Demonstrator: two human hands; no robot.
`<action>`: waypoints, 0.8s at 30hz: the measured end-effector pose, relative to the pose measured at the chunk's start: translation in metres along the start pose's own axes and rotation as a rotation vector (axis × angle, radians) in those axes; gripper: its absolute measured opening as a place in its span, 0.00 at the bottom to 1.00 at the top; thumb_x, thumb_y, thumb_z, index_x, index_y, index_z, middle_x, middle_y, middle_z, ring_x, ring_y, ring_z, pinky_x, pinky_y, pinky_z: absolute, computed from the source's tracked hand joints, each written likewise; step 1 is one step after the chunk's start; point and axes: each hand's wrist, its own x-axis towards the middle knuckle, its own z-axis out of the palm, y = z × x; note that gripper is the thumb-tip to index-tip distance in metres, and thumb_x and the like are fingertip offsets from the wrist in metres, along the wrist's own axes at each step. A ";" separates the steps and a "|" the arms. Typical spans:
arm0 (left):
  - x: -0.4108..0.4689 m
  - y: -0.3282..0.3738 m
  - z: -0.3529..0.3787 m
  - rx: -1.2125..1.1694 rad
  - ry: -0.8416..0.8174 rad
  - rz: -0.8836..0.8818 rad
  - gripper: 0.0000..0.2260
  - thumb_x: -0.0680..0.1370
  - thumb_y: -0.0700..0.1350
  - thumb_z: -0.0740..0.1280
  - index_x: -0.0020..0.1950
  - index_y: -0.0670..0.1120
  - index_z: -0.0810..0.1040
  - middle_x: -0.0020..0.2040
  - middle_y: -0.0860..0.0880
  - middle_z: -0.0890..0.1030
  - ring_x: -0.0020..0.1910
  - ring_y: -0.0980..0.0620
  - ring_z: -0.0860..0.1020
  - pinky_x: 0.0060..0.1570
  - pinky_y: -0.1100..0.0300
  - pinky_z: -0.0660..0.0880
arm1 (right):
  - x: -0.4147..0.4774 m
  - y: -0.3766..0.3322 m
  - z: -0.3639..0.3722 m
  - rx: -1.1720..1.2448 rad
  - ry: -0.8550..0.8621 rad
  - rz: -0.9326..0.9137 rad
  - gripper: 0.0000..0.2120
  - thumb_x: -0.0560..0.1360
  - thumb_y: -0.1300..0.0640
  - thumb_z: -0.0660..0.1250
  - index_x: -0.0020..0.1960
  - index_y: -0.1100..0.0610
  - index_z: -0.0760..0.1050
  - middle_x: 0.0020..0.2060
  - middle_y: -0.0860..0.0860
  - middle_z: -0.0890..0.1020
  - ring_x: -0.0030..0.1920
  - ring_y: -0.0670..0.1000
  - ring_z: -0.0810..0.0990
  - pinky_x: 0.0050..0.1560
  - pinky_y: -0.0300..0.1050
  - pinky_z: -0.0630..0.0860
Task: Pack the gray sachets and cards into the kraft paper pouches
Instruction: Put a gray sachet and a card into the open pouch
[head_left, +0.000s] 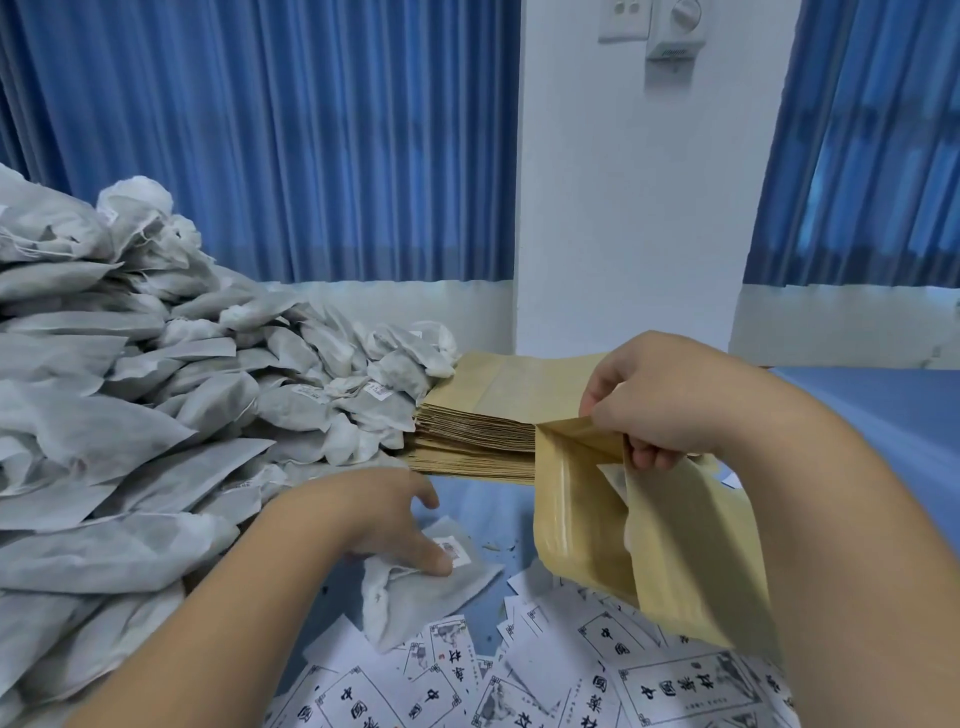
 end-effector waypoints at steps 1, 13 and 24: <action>0.001 0.001 0.002 0.006 -0.047 -0.001 0.32 0.65 0.66 0.74 0.66 0.62 0.68 0.61 0.57 0.73 0.50 0.53 0.79 0.46 0.60 0.76 | 0.000 0.001 -0.001 0.001 -0.003 0.002 0.10 0.72 0.64 0.59 0.43 0.57 0.79 0.19 0.51 0.77 0.19 0.48 0.73 0.22 0.33 0.69; -0.008 0.011 -0.010 -0.054 0.143 0.190 0.12 0.70 0.50 0.75 0.51 0.57 0.77 0.44 0.58 0.79 0.42 0.59 0.77 0.39 0.63 0.73 | -0.005 0.009 -0.011 0.038 -0.001 0.016 0.10 0.72 0.65 0.60 0.44 0.60 0.80 0.18 0.51 0.76 0.20 0.48 0.74 0.23 0.35 0.71; -0.044 0.036 -0.032 -0.891 -0.103 0.494 0.09 0.71 0.45 0.74 0.50 0.45 0.83 0.44 0.44 0.84 0.37 0.50 0.81 0.30 0.62 0.76 | -0.006 0.005 -0.010 0.020 -0.012 0.021 0.12 0.72 0.65 0.58 0.44 0.58 0.80 0.18 0.50 0.75 0.19 0.47 0.72 0.23 0.35 0.71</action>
